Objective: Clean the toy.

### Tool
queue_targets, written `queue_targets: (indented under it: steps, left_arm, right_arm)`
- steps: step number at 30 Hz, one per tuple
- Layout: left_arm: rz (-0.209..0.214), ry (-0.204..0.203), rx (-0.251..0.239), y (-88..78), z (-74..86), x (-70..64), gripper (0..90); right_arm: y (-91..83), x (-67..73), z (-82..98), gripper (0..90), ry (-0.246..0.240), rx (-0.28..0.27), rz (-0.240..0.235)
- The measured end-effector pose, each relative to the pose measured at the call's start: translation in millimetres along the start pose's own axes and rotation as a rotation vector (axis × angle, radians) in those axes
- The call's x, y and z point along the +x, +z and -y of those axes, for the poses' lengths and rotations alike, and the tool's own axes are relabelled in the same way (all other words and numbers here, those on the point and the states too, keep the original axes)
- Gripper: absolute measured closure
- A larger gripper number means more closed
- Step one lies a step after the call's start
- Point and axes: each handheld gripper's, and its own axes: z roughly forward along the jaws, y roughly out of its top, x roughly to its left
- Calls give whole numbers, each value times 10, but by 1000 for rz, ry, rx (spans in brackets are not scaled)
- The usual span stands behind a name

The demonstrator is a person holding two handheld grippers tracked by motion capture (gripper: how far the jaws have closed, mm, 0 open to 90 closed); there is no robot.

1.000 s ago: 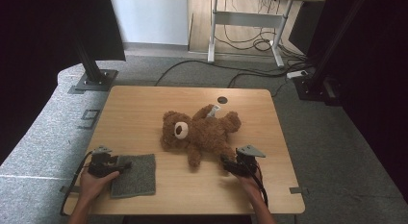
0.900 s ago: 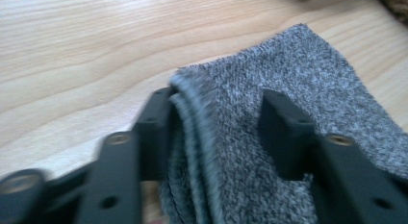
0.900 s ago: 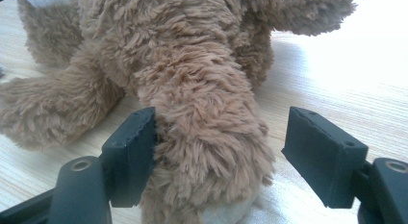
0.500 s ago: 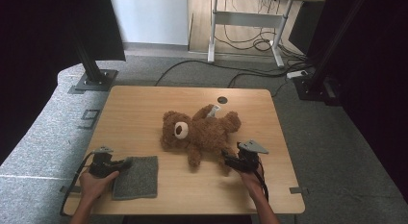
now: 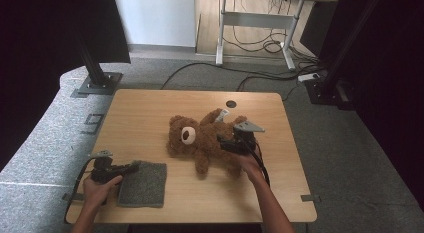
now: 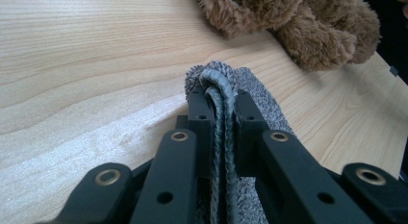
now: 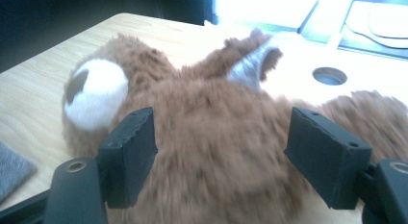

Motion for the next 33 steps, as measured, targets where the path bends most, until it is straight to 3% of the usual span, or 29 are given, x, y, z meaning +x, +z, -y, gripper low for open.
queue_targets:
  steps: [5, 8, 10, 14, 18, 20, 24, 27, 33]
  left_arm:
    - [5, 3, -1, 2, -2, 2, 808]
    - [10, 2, -6, -4, -2, 1, 808]
    - [22, -4, -15, -12, -7, 0, 808]
    - [71, -15, -55, -21, -57, -28, 811]
    - [116, -2, -74, 13, -132, -92, 813]
    - [129, 7, -75, 35, -166, -131, 813]
    - [153, 18, -86, 49, -226, -185, 813]
    - [206, 27, -127, 35, -363, -267, 814]
    - [246, 62, -132, 137, -595, -406, 814]
  right_arm:
    - [303, -15, -181, 229, 6, 54, -20]
    - [487, -33, -171, 226, 11, 119, -32]
    - [563, -35, -126, 228, 7, 134, -20]
    - [581, -41, -34, 318, 15, 121, -35]
    - [553, -63, 79, 390, 63, 108, -80]
    - [535, -64, 100, 411, 65, 107, -94]
    - [511, -58, 143, 439, 75, 99, -119]
    - [482, -46, 180, 446, 72, 87, -129]
    - [435, -6, 219, 459, 62, 77, -140]
